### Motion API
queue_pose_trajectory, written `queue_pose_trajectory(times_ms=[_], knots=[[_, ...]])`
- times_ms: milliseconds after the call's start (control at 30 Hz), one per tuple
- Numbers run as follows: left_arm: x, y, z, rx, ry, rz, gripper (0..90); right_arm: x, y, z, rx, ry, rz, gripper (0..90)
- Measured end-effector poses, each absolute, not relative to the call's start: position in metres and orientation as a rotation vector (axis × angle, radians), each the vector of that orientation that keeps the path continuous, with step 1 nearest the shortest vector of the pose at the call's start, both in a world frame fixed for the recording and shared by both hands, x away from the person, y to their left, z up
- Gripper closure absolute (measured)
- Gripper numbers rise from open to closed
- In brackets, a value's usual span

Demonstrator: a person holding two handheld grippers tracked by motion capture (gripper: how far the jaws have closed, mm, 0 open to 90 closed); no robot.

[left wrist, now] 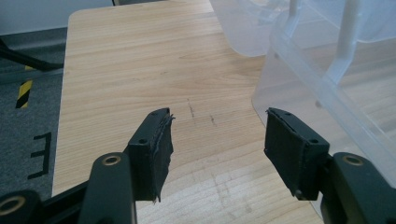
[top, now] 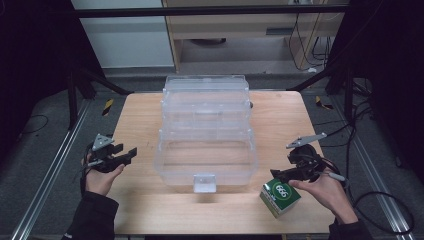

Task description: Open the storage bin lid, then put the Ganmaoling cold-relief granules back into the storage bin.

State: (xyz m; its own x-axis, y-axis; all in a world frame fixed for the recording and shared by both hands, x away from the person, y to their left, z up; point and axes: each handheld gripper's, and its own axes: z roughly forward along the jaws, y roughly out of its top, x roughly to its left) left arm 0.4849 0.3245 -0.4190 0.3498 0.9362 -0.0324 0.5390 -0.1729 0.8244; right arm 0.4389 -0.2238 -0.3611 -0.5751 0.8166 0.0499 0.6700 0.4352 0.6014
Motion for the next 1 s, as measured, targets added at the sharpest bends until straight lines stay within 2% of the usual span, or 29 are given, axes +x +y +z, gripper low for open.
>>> queue_pose_trajectory(times_ms=[633,1000], knots=[[0.488,0.331,-0.425,1.846,1.326,0.645,38.3,0.434,-0.215,-0.359,1.305,2.524,0.725,14.3],[0.489,0.332,-0.429,1.854,1.361,0.641,38.0,0.432,-0.205,-0.371,1.283,2.628,0.583,9.2]])
